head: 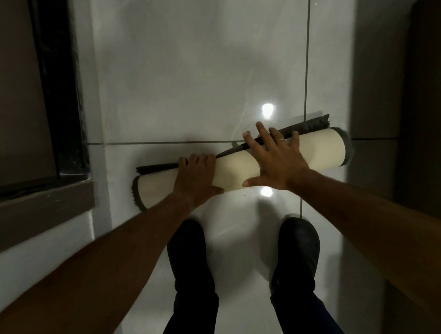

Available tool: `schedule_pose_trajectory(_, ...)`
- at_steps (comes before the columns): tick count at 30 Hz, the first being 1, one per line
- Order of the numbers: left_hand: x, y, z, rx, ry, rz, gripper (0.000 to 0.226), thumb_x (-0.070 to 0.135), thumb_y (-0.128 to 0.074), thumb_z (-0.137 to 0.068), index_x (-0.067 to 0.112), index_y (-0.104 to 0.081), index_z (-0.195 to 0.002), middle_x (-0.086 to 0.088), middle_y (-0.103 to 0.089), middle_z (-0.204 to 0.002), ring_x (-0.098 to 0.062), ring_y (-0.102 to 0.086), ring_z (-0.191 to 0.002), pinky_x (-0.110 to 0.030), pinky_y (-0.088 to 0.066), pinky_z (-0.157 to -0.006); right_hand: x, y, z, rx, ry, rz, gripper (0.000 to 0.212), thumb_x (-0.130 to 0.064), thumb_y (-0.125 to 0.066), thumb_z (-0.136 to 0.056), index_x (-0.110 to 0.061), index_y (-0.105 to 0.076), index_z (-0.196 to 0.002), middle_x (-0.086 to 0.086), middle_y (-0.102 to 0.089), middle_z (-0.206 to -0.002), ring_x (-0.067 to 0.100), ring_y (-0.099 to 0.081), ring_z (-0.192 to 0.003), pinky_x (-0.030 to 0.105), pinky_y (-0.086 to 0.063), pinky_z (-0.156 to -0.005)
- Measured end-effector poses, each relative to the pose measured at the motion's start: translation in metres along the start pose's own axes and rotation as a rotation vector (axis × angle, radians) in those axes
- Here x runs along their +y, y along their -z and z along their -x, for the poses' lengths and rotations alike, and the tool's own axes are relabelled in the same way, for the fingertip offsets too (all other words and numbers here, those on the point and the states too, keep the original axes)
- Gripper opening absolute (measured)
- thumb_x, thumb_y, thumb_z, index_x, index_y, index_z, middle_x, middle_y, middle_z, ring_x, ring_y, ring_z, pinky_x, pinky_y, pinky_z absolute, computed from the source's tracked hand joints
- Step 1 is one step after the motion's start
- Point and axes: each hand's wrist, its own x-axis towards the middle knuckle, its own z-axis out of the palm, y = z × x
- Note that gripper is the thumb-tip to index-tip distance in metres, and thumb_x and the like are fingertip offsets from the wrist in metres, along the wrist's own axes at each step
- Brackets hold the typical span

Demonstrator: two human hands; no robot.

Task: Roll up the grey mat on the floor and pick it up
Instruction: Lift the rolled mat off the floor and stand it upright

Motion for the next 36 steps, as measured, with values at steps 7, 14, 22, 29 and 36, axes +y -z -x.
schedule_pose_trajectory(7, -0.008, 0.123, -0.001, 0.202, -0.348, -0.261, 0.075, 0.045, -0.077, -0.070, 0.009, -0.046, -0.128, -0.013, -0.059, -0.120, -0.033, -0.053, -0.105, -0.052, -0.036, -0.097, -0.007, 0.092, 0.013, 0.023, 0.131, -0.184, 0.134, -0.090, -0.055, -0.061, -0.017, 0.004, -0.157, 0.009, -0.002, -0.167, 0.028, 0.000, -0.153, 0.065, 0.000, -0.119)
schedule_pose_trajectory(14, -0.026, 0.298, -0.034, 0.495, -0.532, -0.474, 0.051, 0.024, -0.062, -0.086, 0.008, -0.045, -0.132, -0.017, -0.055, -0.133, -0.039, -0.047, -0.126, -0.064, -0.026, -0.109, 0.002, 0.252, 0.013, 0.062, -0.012, -0.630, 0.136, -0.068, -0.082, -0.056, -0.021, -0.005, -0.158, 0.004, -0.039, -0.156, 0.028, -0.048, -0.132, 0.048, -0.046, -0.104)
schedule_pose_trajectory(22, -0.091, 0.445, -0.099, 0.635, 0.342, 1.070, 0.114, 0.069, -0.070, -0.070, 0.031, -0.005, -0.156, -0.008, 0.002, -0.165, -0.030, -0.004, -0.150, -0.049, -0.012, -0.114, 0.069, 0.418, -0.075, 0.244, -0.112, -1.075, 0.112, -0.051, -0.089, -0.059, -0.037, -0.022, -0.148, -0.014, -0.051, -0.134, 0.015, -0.055, -0.117, 0.035, -0.050, -0.093)
schedule_pose_trajectory(29, -0.147, 0.554, -0.213, 0.055, 0.205, 1.933, 0.076, 0.072, -0.067, -0.068, 0.050, -0.040, -0.135, 0.015, -0.061, -0.132, -0.018, -0.059, -0.118, -0.052, -0.053, -0.091, 0.097, 0.518, -0.172, 0.142, -0.076, -1.305, 0.105, -0.048, -0.094, -0.054, -0.048, -0.026, -0.134, -0.020, -0.055, -0.127, 0.004, -0.060, -0.110, 0.020, -0.055, -0.077)
schedule_pose_trajectory(36, -0.204, 0.652, -0.304, 0.326, 0.203, 1.819, 0.047, 0.055, -0.063, -0.086, 0.042, -0.048, -0.129, 0.008, -0.069, -0.117, -0.015, -0.068, -0.103, -0.044, -0.061, -0.081, 0.126, 0.671, -0.281, 0.131, -0.033, -1.483, 0.089, -0.085, -0.059, -0.066, -0.045, -0.033, -0.141, -0.017, -0.054, -0.128, 0.008, -0.062, -0.109, 0.025, -0.053, -0.077)
